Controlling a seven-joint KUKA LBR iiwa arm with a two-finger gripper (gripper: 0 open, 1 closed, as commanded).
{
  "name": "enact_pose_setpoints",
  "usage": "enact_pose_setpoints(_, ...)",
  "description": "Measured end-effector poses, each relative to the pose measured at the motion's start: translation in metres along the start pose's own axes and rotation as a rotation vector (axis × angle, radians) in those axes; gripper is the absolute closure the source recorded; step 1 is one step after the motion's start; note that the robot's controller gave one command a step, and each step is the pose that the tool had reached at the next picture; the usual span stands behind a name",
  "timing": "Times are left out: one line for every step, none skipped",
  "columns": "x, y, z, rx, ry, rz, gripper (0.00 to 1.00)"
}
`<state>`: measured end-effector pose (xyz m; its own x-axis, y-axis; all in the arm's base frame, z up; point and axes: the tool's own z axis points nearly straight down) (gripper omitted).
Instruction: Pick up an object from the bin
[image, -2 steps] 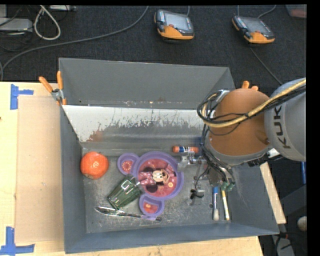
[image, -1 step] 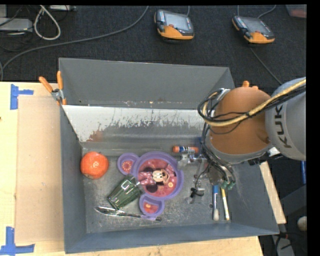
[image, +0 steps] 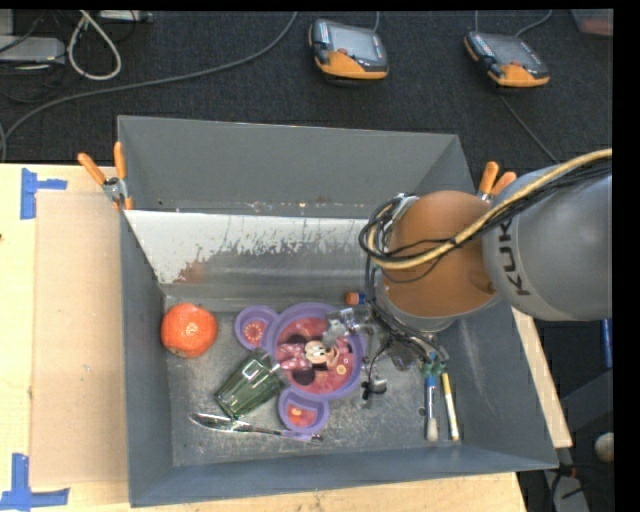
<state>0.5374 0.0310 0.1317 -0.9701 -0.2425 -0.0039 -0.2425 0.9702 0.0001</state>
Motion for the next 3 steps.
enact_pose_setpoints(-0.01,0.001,0.011,-0.003,0.008,-0.063,0.0)
enact_pose_setpoints(-0.008,0.021,0.025,-0.005,0.009,-0.17,0.0)
enact_pose_setpoints(-0.015,0.014,0.063,-0.003,0.003,-0.268,0.0)
